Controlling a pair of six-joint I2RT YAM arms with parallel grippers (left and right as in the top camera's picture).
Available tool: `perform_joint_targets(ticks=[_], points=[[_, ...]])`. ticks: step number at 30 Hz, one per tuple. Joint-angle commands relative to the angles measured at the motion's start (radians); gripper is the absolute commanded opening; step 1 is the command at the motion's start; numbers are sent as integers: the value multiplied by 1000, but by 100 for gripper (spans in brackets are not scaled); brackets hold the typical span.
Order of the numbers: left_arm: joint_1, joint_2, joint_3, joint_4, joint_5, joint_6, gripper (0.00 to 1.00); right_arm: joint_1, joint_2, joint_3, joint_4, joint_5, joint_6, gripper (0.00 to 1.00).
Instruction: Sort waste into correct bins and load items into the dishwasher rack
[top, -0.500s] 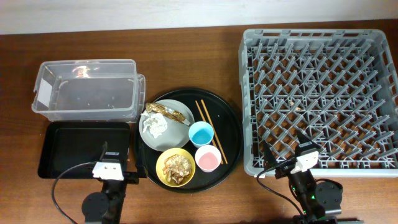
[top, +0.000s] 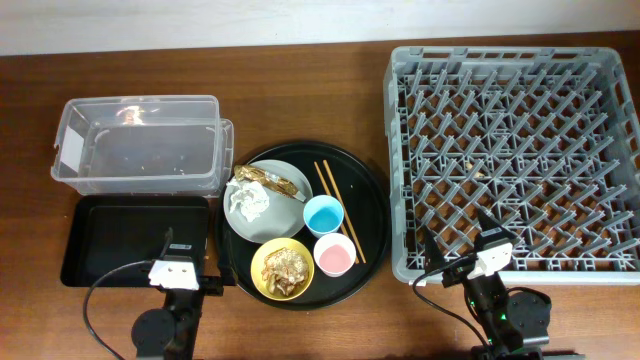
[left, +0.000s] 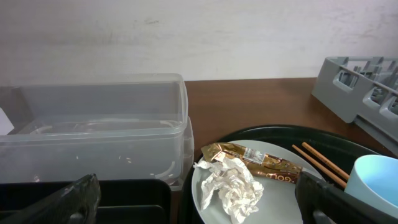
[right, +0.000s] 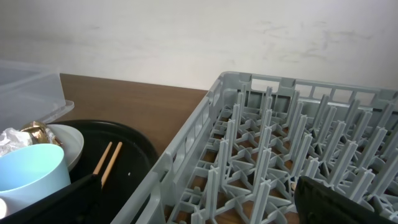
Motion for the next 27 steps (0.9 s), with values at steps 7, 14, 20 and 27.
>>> perform_joint_targets(ticks=[7,14,20,27], points=[[6,-5,-5,0,10,12,99,-8,-11,-10,3,-13,4,99],[6,-5,-5,0,10,12,99,-8,-11,-10,3,-13,4,99],[6,-5,-5,0,10,12,99,-8,-11,-10,6,-12,4,99],[5,10,-5,15,201,11,99,-8,-7,-10,7,-138,5,99]])
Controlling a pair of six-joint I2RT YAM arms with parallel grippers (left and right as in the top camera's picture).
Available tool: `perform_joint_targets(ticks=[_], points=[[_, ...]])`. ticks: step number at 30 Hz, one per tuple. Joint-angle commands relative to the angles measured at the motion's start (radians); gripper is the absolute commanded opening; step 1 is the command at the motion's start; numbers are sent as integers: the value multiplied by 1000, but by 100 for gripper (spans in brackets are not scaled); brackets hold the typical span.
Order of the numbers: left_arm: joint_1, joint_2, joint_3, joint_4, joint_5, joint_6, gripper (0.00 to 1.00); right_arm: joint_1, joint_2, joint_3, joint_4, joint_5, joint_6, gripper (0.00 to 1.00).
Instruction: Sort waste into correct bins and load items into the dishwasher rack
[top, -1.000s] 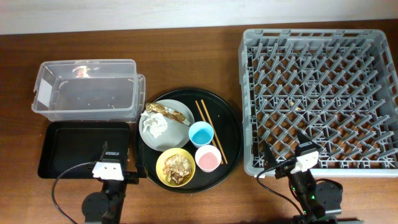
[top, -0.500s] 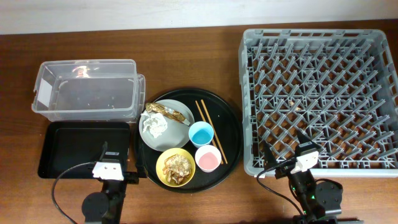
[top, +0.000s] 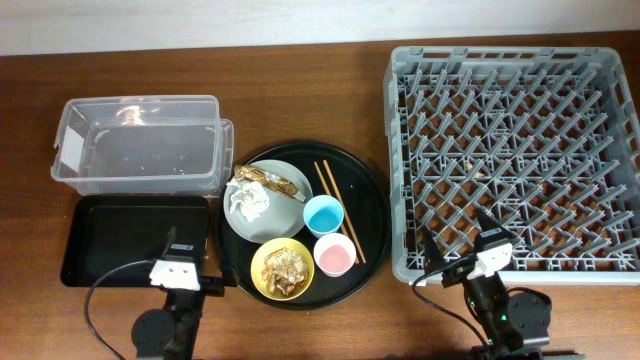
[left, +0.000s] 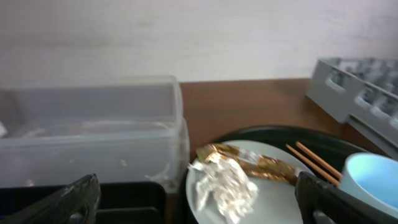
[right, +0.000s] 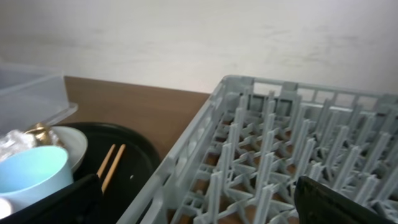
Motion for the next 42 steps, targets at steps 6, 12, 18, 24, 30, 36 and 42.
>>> perform_joint_targets(ticks=[6,12,18,24,30,36,42], points=[[5,11,18,134,426,-77,99,-8,-7,42,1,-352,37,99],[6,89,342,-48,431,-148,99,-8,51,464,-400,-269,67,99],[6,433,729,-518,430,-143,99,-8,357,909,-885,-178,53,99],[3,650,871,-640,569,-156,99,-8,565,1045,-1029,-226,64,99],[-182,846,871,-747,445,-163,79,-8,626,1045,-1032,-256,130,99],[-581,1122,871,-758,25,-348,64,-8,659,1045,-1033,-249,164,99],[-729,1372,871,-607,-134,-415,50,-8,683,1044,-1040,-249,182,99]])
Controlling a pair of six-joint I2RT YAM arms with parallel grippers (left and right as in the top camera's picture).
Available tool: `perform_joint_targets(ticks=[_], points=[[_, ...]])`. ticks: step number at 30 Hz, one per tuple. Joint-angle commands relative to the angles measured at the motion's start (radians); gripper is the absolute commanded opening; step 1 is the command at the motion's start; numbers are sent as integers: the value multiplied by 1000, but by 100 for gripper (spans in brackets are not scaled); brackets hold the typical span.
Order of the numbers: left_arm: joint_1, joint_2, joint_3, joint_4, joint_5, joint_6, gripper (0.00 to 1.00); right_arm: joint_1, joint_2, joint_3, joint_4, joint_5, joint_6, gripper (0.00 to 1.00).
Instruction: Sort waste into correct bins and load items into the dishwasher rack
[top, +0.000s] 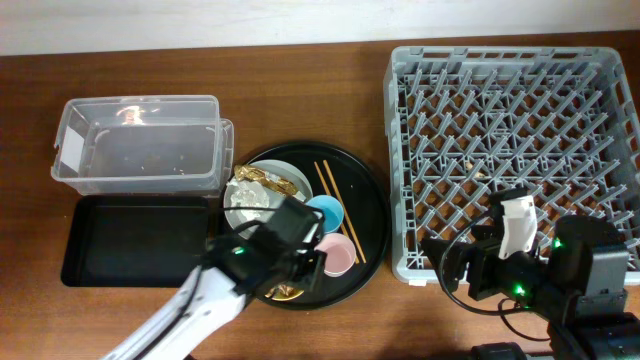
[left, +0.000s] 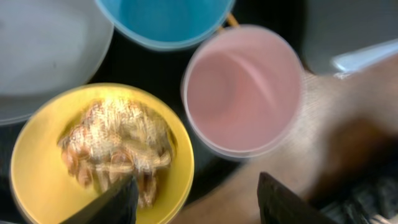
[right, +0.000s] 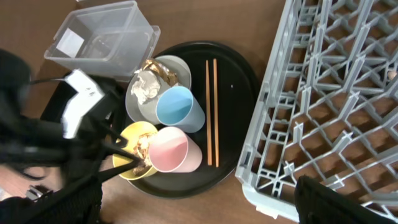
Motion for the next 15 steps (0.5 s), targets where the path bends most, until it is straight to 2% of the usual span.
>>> perform_joint_targets(ticks=[1,3,6,9,15], points=[[-33,132,13,92,-119,-67,47,-6,10,16,2,-9,19,99],[-33,200,13,136,-119,-114,38,-6,10,16,0,-9,19,99],[-33,225,13,169,-93,-113,26,-6,10,16,-9,-9,19,99],[-32,214,13,169,-43,-113,0,-6,10,16,-13,-9,19,99],[-23,88,60,149,145,-79,0,-6,10,16,-13,-9,19,99]])
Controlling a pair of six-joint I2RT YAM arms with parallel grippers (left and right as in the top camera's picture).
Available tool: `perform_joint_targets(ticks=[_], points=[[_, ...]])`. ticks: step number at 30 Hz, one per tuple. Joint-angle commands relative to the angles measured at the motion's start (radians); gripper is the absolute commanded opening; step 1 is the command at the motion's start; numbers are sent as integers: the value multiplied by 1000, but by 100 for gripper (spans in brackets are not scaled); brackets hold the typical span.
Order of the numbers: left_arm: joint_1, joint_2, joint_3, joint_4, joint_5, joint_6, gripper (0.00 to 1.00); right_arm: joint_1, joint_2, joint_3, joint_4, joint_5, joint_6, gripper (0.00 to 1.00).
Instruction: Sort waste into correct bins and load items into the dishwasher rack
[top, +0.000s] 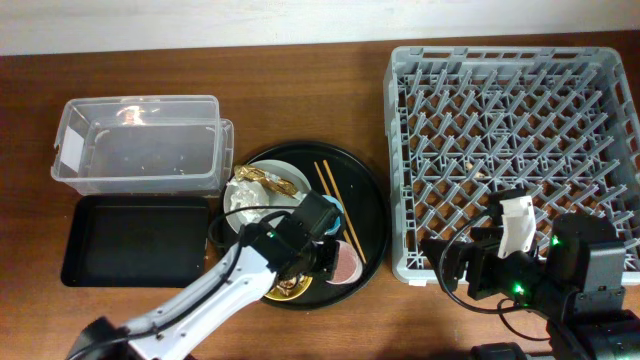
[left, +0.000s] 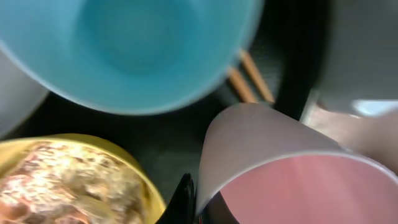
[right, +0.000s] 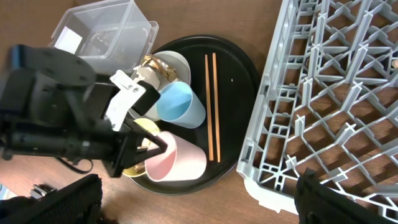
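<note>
A pink cup (right: 183, 163) leans tilted on the round black tray (top: 372, 215), next to a blue cup (left: 124, 50) and a yellow bowl of food scraps (left: 68, 180). My left gripper (left: 199, 202) is shut on the pink cup's rim, one finger outside the wall. Two chopsticks (right: 211, 106) lie on the tray. A grey plate (top: 280, 175) holds a crumpled napkin and a gold wrapper. The grey dishwasher rack (top: 510, 140) fills the right side. My right gripper (right: 205, 199) hangs open, high above the rack's near left corner, holding nothing.
A clear plastic bin (top: 140, 145) stands at the back left. In front of it lies a black rectangular tray (top: 130, 238). Bare wooden table runs along the front edge.
My left gripper was open over the yellow bowl and the upright pink cup. Now it is shut on the cup's rim and the cup is tilted. The right arm has not moved.
Both arms first sat low at the front edge, left facing the clear bin, right facing the rack. Later the left arm was out over the round tray and the right arm was raised, looking down. Now the left gripper holds the pink cup.
</note>
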Motion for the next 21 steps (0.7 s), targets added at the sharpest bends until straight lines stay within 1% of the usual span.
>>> perform_joint_targets(ticks=[1,3,4,5,7,8,9,11,12,13,14,17,19,21], points=[[19,-130,67,-27,129,26,0,-6,2,16,-2,-10,5,99],[81,-225,88,-57,204,71,0,-6,2,16,-5,-51,5,100],[121,-267,93,-67,251,91,0,-6,2,16,-3,-103,4,97],[196,-328,97,-70,348,117,0,-6,2,16,3,-161,4,95],[372,-423,97,-55,579,159,0,-6,4,16,43,-324,4,89],[454,-448,97,-42,698,174,0,-5,8,16,75,-399,4,88],[537,-459,97,-21,855,195,0,2,16,16,109,-457,4,87],[633,-450,97,40,1135,195,0,56,43,16,183,-497,24,86],[655,-439,97,82,1252,194,0,97,60,16,218,-497,43,87],[660,-429,97,121,1337,194,0,155,80,16,274,-497,66,87],[659,-417,97,153,1394,193,0,232,105,16,356,-496,93,90],[658,-408,97,153,1396,190,0,394,166,16,539,-460,158,95],[658,-408,97,153,1401,190,0,455,199,16,615,-408,193,96],[658,-408,97,155,1423,190,0,497,238,16,724,-406,229,97]])
